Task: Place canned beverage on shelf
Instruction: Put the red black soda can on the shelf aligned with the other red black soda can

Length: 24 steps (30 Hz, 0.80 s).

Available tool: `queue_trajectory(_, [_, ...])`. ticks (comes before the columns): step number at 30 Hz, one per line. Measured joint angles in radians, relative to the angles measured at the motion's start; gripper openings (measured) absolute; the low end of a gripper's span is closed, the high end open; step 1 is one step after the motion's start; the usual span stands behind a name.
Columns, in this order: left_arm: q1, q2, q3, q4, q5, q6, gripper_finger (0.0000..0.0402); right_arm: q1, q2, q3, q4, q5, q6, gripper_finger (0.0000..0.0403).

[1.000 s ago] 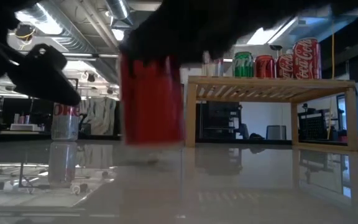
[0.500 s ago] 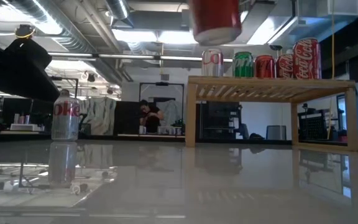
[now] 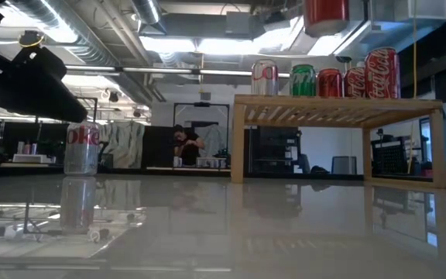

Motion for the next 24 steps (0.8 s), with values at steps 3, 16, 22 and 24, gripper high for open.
queue_trajectory(3, [0.0,0.0,0.0,0.0,-0.002,-0.001,0.0368,-0.058,-0.019,0.0,-0.099,0.005,0.084,0.029])
queue_trajectory(16, [0.007,0.0,0.0,0.002,-0.014,0.0,0.0368,-0.326,-0.031,-0.044,-0.431,0.023,0.438,0.029])
queue_trajectory(22, [0.008,0.0,0.0,0.002,-0.017,-0.001,0.0368,-0.437,-0.031,-0.106,-0.429,0.031,0.488,0.029])
queue_trajectory(24, [0.008,0.0,0.0,0.002,-0.017,-0.001,0.0368,-0.473,-0.031,-0.118,-0.429,0.03,0.496,0.029])
